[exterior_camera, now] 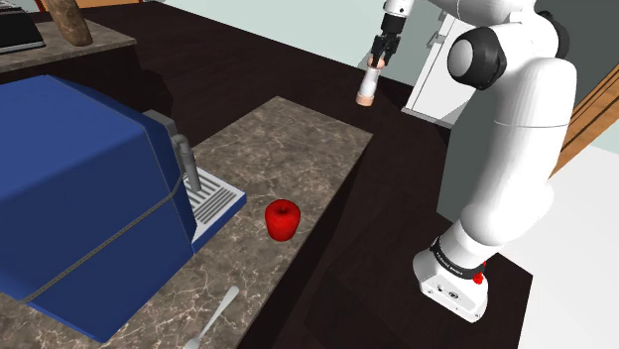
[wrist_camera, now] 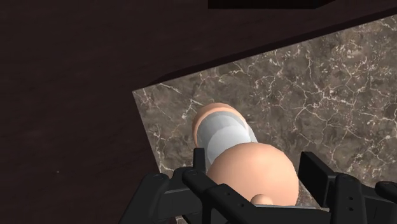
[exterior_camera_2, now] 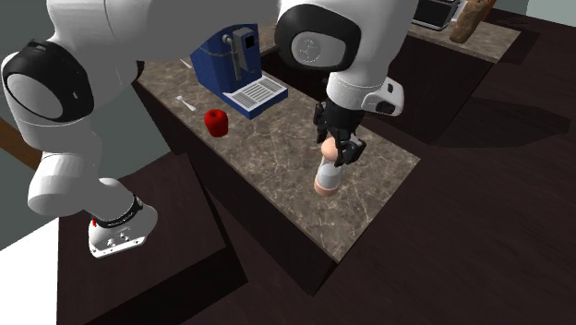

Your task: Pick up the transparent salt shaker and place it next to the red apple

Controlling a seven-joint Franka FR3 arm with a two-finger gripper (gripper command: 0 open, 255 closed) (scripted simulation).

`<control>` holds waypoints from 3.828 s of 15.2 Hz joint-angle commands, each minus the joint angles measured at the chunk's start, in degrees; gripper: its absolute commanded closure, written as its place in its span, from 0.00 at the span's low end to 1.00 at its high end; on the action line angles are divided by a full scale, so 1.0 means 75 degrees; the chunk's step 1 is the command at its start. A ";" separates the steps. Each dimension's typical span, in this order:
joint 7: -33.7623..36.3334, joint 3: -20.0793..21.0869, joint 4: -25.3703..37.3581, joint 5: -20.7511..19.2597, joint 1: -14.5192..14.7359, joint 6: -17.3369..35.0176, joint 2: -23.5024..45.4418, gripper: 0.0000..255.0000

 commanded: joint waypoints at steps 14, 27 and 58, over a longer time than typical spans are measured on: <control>0.0885 0.0087 -0.1407 -0.0590 0.0976 -0.0097 -0.1668 1.00; 0.3311 0.1232 -0.4916 -0.1419 0.2327 0.0746 -0.4664 1.00; 0.6104 0.3204 -0.8275 -0.0944 0.3366 0.2525 -0.6440 1.00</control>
